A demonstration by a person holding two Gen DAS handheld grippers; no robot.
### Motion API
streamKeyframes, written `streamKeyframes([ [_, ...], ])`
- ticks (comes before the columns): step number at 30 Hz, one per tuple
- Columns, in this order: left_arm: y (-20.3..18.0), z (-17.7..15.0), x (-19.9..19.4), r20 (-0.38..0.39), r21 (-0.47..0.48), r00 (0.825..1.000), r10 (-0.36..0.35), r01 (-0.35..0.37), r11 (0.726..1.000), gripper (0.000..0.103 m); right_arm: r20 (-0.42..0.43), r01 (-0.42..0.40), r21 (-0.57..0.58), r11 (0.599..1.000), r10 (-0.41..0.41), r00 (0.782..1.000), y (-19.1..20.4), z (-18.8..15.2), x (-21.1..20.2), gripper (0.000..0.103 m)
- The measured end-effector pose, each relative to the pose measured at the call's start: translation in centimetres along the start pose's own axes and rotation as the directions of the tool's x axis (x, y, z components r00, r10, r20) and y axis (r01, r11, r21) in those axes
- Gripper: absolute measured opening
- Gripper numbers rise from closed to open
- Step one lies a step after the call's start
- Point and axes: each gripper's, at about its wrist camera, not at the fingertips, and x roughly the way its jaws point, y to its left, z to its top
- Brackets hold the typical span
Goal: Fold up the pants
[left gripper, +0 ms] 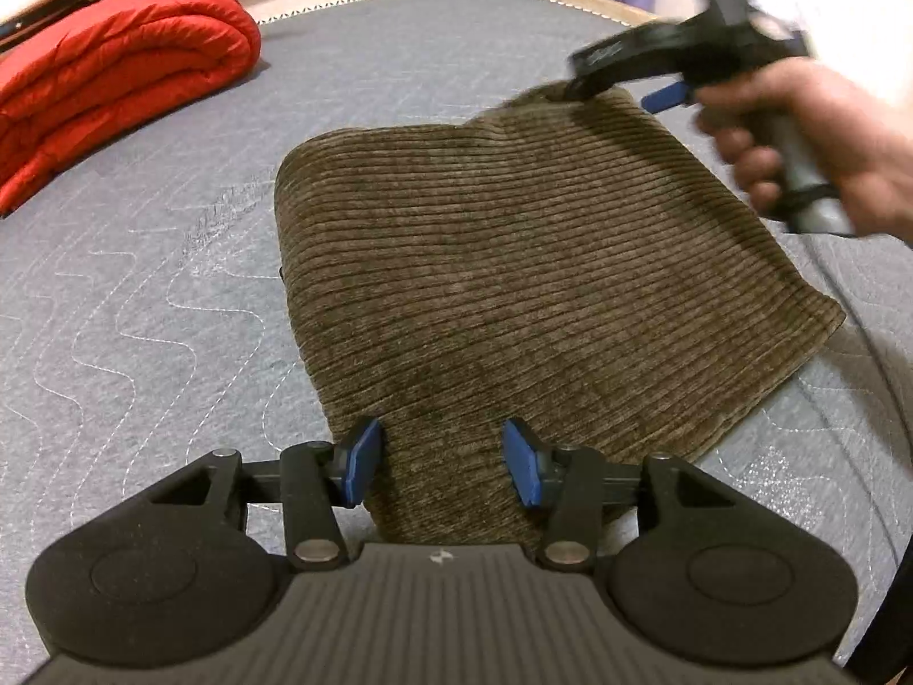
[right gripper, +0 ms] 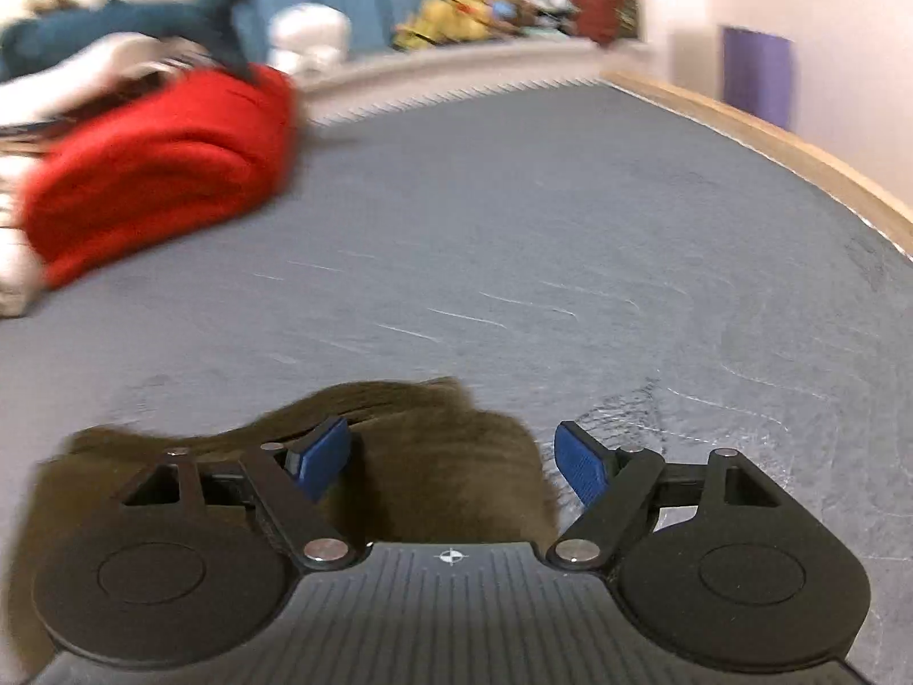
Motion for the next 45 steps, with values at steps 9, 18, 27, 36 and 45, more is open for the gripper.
streamKeyframes([
  [9, 1.8, 0.9, -0.9, 0.014, -0.073, 0.998, -0.06, 0.061, 0.995, 0.056, -0.201, 0.088, 0.056, 0.995, -0.075, 0.977, 0.3, 0.1, 8.4, 0.082],
  [18, 4.2, 2.0, -5.2, 0.333, -0.175, 0.937, -0.101, 0.167, 0.97, 0.055, 0.018, 0.027, 0.097, 0.995, -0.029, 0.999, -0.7, -1.5, -0.2, 0.081],
  [27, 3.7, 2.1, -0.7, 0.121, -0.198, 0.993, 0.014, 0.01, 0.98, 0.024, 0.03, -0.13, -0.086, 0.988, 0.133, 0.991, -0.6, -9.1, -12.5, 0.082],
  [36, 0.8, -0.4, 0.1, 0.048, -0.037, 0.999, 0.017, -0.016, 0.999, 0.029, -0.084, -0.035, -0.199, 0.979, 0.019, 0.996, -3.3, -15.5, -13.3, 0.089],
  [45, -1.2, 0.6, -6.9, 0.187, -0.121, 0.978, 0.094, -0.071, 0.99, 0.084, 0.029, -0.07, -0.063, 0.996, 0.072, 0.997, -4.1, -13.6, -16.6, 0.09],
])
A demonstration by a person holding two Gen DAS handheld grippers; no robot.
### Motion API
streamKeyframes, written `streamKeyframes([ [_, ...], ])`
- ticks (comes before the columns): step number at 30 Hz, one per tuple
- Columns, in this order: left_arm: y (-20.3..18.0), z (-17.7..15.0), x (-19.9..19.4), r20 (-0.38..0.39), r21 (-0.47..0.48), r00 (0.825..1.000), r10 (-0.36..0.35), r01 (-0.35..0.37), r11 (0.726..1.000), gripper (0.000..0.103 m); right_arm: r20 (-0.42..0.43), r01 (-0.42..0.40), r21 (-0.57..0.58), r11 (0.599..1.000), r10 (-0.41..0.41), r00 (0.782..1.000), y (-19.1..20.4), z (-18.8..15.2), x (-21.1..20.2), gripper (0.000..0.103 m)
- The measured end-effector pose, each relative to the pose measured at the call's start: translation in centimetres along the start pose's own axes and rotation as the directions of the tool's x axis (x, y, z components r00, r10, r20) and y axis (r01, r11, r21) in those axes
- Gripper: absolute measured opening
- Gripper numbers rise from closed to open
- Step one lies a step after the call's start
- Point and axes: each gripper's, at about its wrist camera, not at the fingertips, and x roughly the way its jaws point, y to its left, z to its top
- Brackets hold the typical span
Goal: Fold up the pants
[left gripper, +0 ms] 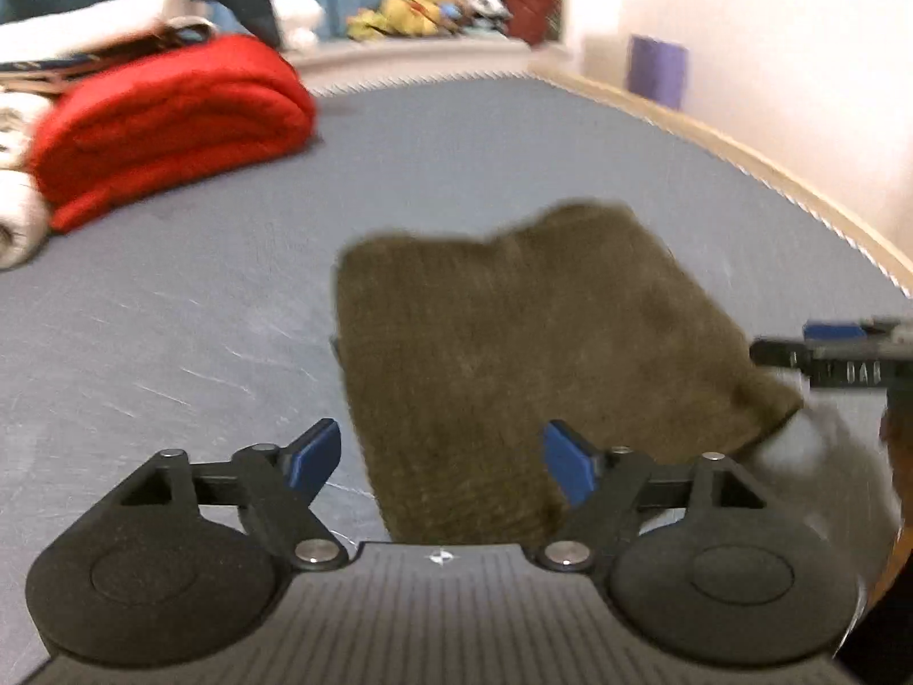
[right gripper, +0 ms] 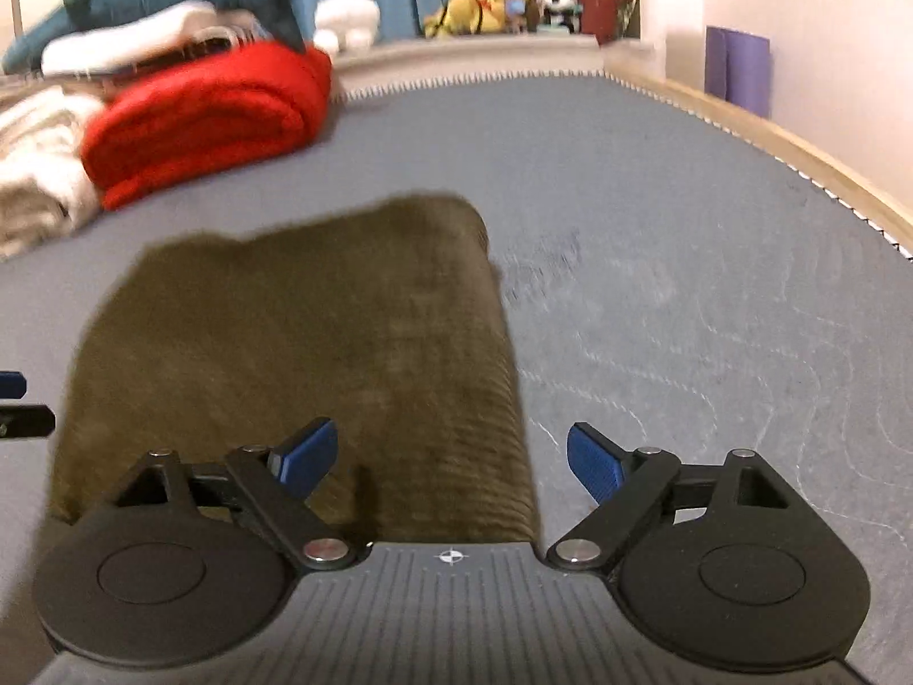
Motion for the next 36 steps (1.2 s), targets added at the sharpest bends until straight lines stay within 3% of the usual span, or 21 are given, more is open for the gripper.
streamKeyframes([
  [2, -0.5, 0.8, -2.0, 0.042, -0.056, 0.998, 0.047, -0.044, 0.997, 0.088, 0.035, -0.015, -0.004, 1.0, 0.015, 0.999, 0.5, 0.2, -1.0, 0.097],
  [6, -1.4, 0.3, -5.1, 0.108, -0.157, 0.986, 0.126, -0.108, 0.982, 0.09, 0.108, -0.023, -0.035, 0.999, 0.027, 0.994, 1.7, 1.2, -2.2, 0.102],
  [8, -1.7, -0.7, -5.7, 0.105, -0.211, 0.984, 0.142, -0.118, 0.97, 0.091, 0.134, -0.022, -0.038, 0.999, 0.027, 0.991, 2.3, 1.7, -3.1, 0.102],
  [10, -1.7, -1.3, -5.3, 0.079, -0.25, 0.985, 0.154, -0.13, 0.959, 0.102, 0.168, -0.03, -0.036, 0.999, 0.036, 0.985, 2.6, 1.8, -4.1, 0.102],
  [12, -1.7, -2.2, -4.2, 0.025, -0.246, 0.992, 0.12, -0.111, 0.963, 0.103, 0.195, -0.02, -0.046, 0.999, 0.029, 0.98, 2.9, 1.3, -4.1, 0.102],
  [15, -1.6, -3.0, -3.6, 0.0, -0.255, 0.992, 0.123, -0.119, 0.96, 0.103, 0.135, 0.011, -0.049, 0.999, -0.005, 0.991, 2.9, 0.2, -2.6, 0.102],
  [19, -2.2, -3.3, -2.2, -0.029, -0.222, 0.985, 0.169, -0.171, 0.96, 0.103, 0.063, -0.032, -0.005, 0.999, 0.032, 0.997, 2.9, -0.4, -1.7, 0.102],
  [22, -2.5, -3.1, -1.0, -0.057, -0.232, 0.989, 0.135, -0.145, 0.962, 0.103, 0.057, -0.036, -0.036, 0.999, 0.038, 0.998, 3.5, -0.7, -1.2, 0.102],
  [36, -2.8, -3.7, 0.1, -0.09, -0.241, 0.985, 0.144, -0.162, 0.957, 0.103, 0.017, -0.067, -0.051, 0.996, 0.068, 0.998, 4.6, -1.0, 0.1, 0.102],
])
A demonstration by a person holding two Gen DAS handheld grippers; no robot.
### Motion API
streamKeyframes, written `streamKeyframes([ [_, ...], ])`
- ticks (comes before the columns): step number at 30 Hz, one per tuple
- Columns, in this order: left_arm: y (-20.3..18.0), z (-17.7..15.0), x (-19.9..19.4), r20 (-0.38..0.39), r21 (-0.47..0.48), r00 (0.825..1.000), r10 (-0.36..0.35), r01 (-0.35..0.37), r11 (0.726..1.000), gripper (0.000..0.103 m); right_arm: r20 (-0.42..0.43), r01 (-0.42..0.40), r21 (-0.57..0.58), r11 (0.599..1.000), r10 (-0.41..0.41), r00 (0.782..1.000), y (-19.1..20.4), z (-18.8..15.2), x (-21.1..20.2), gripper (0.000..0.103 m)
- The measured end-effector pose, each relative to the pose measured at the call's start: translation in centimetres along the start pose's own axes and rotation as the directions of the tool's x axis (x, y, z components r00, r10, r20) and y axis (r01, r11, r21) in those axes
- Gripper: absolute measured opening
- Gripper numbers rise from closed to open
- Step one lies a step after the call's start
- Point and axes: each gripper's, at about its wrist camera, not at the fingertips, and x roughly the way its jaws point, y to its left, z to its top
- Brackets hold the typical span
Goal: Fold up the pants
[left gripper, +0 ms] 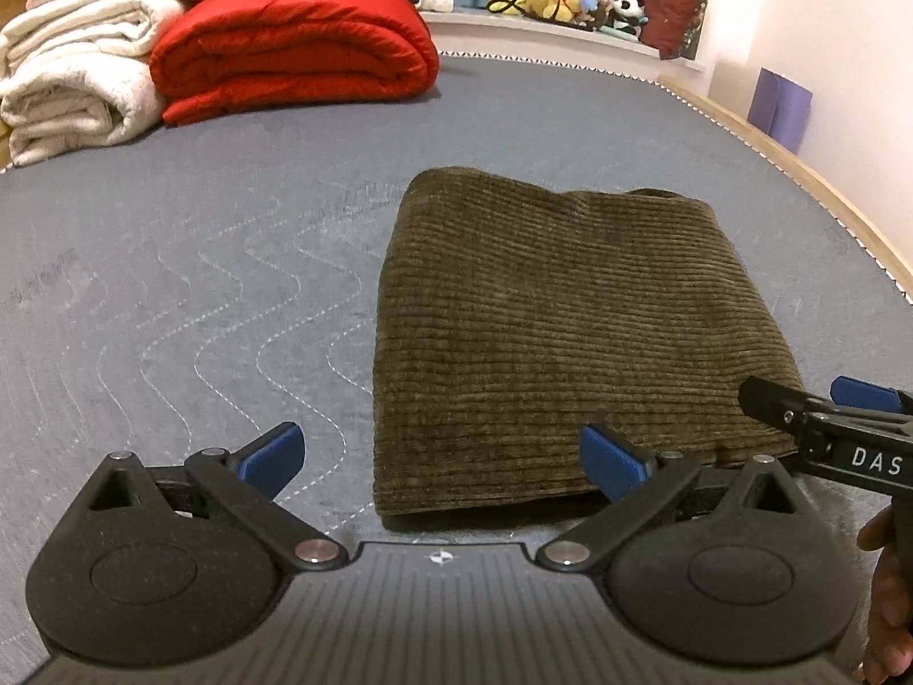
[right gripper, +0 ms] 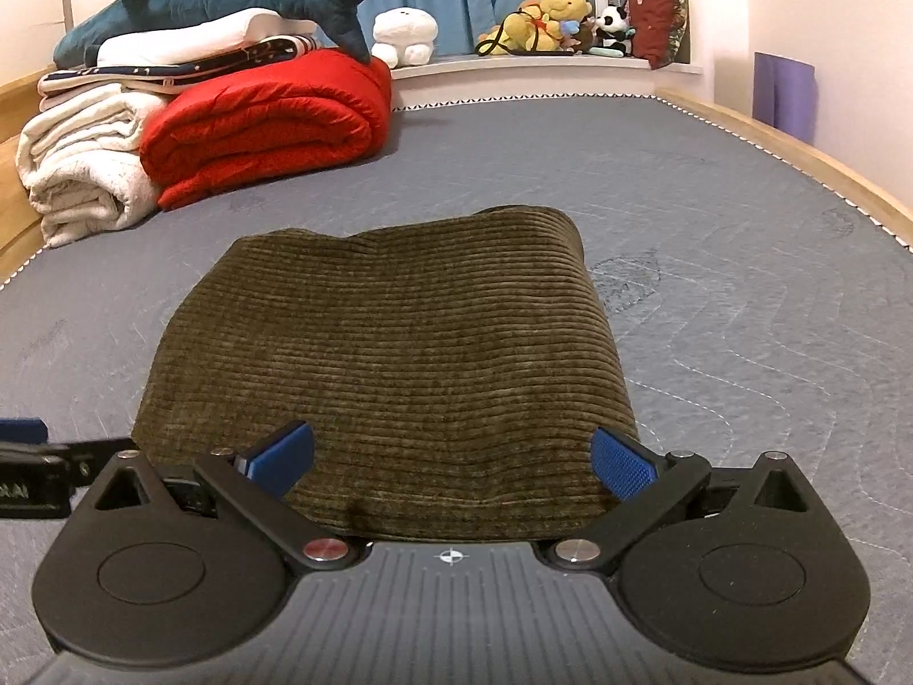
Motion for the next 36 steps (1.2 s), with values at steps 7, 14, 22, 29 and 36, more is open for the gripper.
streamKeyframes([
  [7, -0.53, -0.28, -0.13, -0.001, 0.018, 1.0, -0.021, 0.021, 1.0, 0.103, 0.011, -0.006, -0.016, 1.0, 0.006, 1.0, 0.38, 0.01, -0.47, 0.102],
  [14, -0.85, -0.58, -0.12, 0.0, 0.032, 1.0, -0.026, 0.026, 0.999, 0.103, 0.014, -0.001, -0.023, 1.0, 0.001, 1.0, 0.39, 0.0, -0.54, 0.102],
  [22, -0.76, -0.61, -0.22, 0.003, 0.029, 1.0, -0.03, 0.03, 0.999, 0.103, 0.022, 0.005, -0.03, 1.0, -0.004, 1.0, 0.59, -0.09, -0.61, 0.102],
  [29, -0.76, -0.61, -0.27, 0.005, 0.029, 0.999, -0.032, 0.032, 0.999, 0.103, 0.03, 0.007, -0.036, 0.999, -0.006, 1.0, 0.73, -0.1, -0.75, 0.102],
  [36, -0.86, -0.66, -0.3, 0.009, 0.034, 0.999, -0.036, 0.036, 0.999, 0.103, 0.031, 0.006, -0.04, 0.999, -0.005, 1.0, 0.75, -0.11, -0.78, 0.102],
])
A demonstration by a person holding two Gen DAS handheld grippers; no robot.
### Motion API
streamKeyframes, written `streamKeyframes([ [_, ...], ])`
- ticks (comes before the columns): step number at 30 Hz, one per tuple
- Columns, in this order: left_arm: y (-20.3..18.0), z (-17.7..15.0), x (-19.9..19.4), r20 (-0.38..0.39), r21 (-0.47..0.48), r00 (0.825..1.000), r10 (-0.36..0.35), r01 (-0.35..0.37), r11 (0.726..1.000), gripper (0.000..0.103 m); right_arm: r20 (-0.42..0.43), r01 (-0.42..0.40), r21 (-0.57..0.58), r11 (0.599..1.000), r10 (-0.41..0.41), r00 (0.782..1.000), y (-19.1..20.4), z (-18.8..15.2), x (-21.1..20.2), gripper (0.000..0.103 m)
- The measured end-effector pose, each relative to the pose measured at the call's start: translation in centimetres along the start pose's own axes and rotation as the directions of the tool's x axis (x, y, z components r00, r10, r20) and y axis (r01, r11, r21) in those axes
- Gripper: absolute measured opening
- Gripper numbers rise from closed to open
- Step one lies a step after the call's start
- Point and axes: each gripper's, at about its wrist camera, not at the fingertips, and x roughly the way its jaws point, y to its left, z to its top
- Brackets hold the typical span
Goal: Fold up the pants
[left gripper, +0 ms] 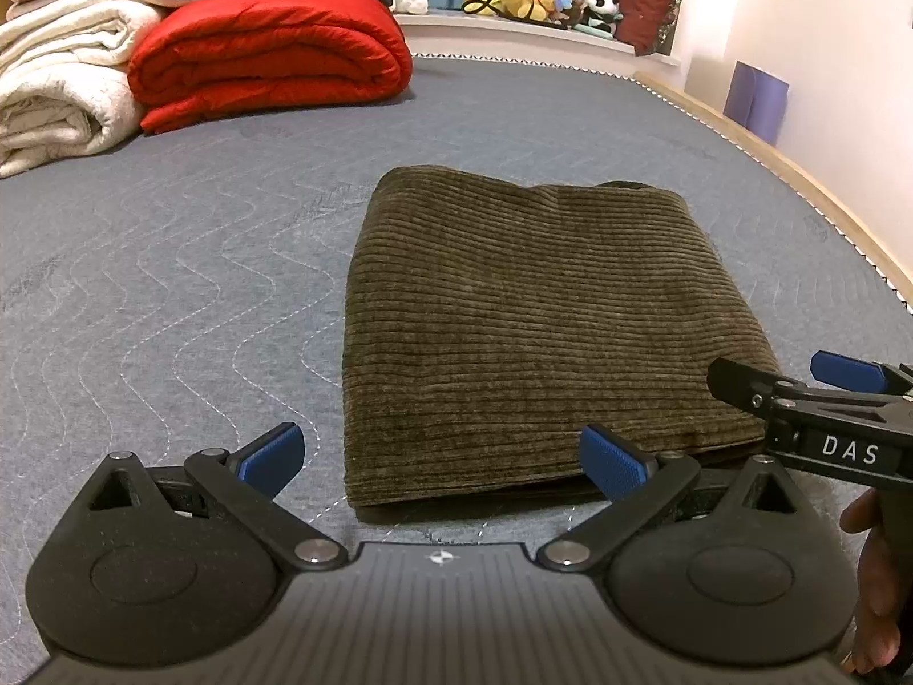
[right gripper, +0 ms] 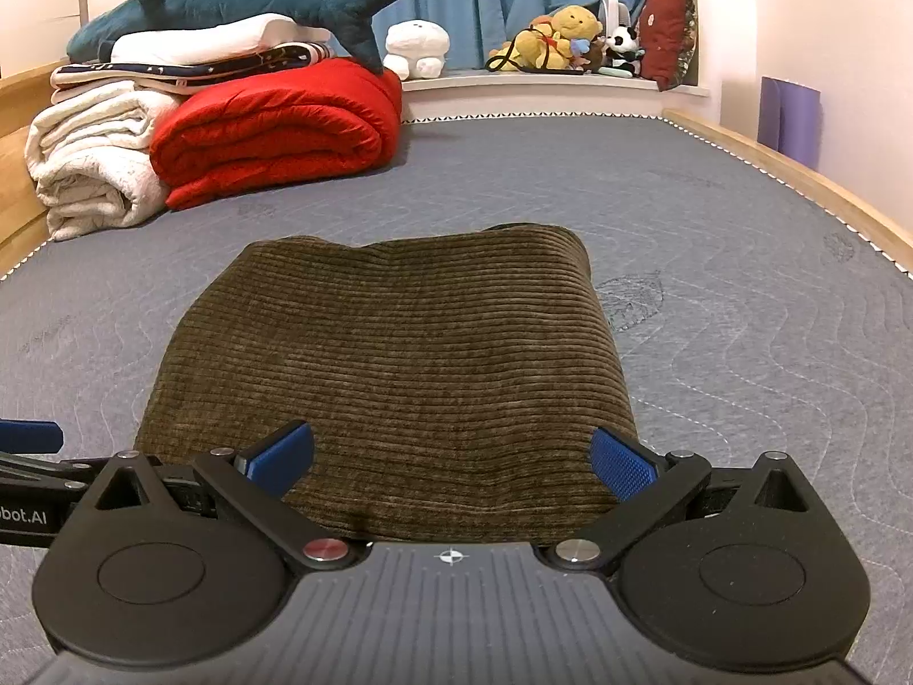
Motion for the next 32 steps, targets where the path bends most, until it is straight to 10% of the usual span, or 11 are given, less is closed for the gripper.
streamKeyframes([
  [32, -0.18, -0.06, -0.07, 0.017, 0.026, 1.0, -0.023, 0.023, 0.999, 0.103, 0.002, -0.003, -0.006, 1.0, 0.003, 1.0, -0.01, -0.16, 0.16, 0.102],
])
